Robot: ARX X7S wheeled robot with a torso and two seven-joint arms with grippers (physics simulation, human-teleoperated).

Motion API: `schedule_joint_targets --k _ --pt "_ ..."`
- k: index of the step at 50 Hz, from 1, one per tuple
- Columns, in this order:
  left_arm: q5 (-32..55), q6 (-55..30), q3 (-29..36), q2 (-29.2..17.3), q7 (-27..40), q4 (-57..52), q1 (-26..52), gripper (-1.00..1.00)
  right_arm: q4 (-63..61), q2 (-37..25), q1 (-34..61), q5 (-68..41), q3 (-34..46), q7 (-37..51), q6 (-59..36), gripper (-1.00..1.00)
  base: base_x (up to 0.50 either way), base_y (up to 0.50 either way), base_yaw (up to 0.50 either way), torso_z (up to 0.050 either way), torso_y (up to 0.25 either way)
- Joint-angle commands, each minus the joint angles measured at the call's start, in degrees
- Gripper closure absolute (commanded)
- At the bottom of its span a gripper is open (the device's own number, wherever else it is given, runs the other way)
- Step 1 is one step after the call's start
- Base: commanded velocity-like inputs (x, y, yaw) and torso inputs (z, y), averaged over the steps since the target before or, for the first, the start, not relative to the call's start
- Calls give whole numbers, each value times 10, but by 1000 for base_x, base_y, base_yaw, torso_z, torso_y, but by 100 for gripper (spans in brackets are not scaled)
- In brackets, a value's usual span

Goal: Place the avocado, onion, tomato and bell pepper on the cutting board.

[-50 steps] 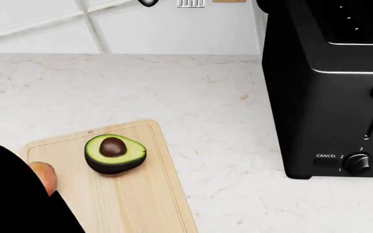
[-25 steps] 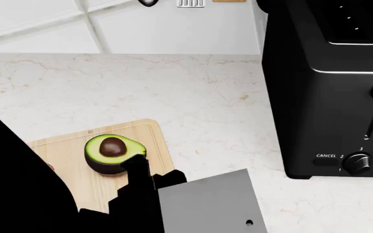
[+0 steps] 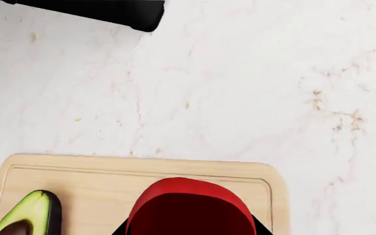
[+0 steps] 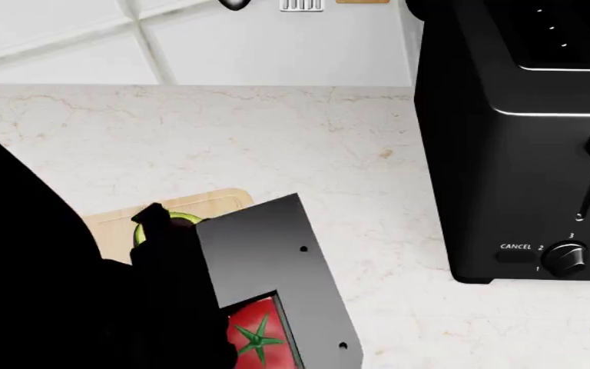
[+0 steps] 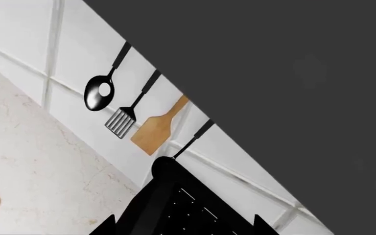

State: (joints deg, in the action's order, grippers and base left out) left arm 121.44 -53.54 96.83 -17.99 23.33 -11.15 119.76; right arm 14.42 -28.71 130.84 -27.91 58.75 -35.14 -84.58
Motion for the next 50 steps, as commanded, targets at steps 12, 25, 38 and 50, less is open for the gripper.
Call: schedule_joint_targets --k 12,25,38,50 --pt "-35 -29 10 -17 -26 33 -5 100 2 14 8 19 -15 -21 -4 -100 0 0 0 0 0" --pt "-49 -37 13 -28 -28 34 -6 100 1 14 6 23 -16 -24 -3 -100 0 0 0 0 0" --pt "10 -38 -20 -30 -5 3 43 -100 2 14 3 30 -16 -26 1 -100 0 0 0 0 0" --pt "85 -40 -63 -98 34 -46 112 -100 -17 7 7 24 -32 -25 -18 -100 0 0 0 0 0"
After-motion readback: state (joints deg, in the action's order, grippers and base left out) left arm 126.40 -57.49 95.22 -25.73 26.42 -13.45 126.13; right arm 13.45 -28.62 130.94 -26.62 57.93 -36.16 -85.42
